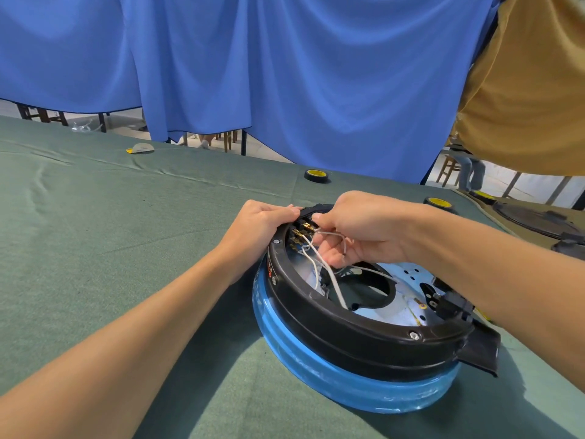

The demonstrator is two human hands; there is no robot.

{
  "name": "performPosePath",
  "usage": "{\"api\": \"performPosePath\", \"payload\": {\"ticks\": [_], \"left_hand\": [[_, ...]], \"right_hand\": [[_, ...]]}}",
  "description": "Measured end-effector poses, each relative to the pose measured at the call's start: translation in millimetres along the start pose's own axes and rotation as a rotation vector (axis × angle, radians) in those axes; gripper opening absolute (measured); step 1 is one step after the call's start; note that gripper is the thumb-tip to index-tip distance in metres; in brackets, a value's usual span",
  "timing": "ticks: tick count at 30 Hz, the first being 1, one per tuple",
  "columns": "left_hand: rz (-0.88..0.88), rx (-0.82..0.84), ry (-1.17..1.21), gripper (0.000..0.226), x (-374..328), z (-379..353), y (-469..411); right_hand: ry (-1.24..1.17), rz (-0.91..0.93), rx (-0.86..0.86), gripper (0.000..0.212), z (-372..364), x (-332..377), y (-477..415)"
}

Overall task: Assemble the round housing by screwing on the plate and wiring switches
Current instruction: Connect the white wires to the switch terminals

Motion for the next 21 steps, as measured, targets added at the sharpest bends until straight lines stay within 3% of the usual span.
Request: {"api": "performPosePath", "payload": {"ticks": [5, 8, 12, 17, 21], "left_hand": [[-0.013, 0.006, -0.013, 0.014, -2, -1, 1], [-0.03, 0.027, -0.017, 0.025, -2, -1, 1], [-0.028, 0.038, -0.013, 0.028, -2, -1, 1], [-0.006, 0.024, 0.0, 0.017, 0, -2, 1], [0.021, 0.017, -0.002, 0.023, 3, -1, -1]], "right_hand": [[0.178, 0.018, -0.094, 0.032, 7, -3, 3], [0.173, 0.06, -0.161, 0.029, 11, -4, 3], [0.095, 0.094, -0.262, 0.021, 17, -6, 6], [-0.091, 0.122, -0.239, 0.021, 15, -7, 5], [-0.167, 0.11, -0.227, 0.017, 11, -7, 0]]}}
Point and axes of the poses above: each hand's wrist, its own y-axis away from the middle knuckle, its own z-axis out of the back of the hand, x = y × z, the point moved 8 cm from there along -y, towards the middle knuckle, and after that the axes turned 2 degrees about -z, right-handed, at the moved point
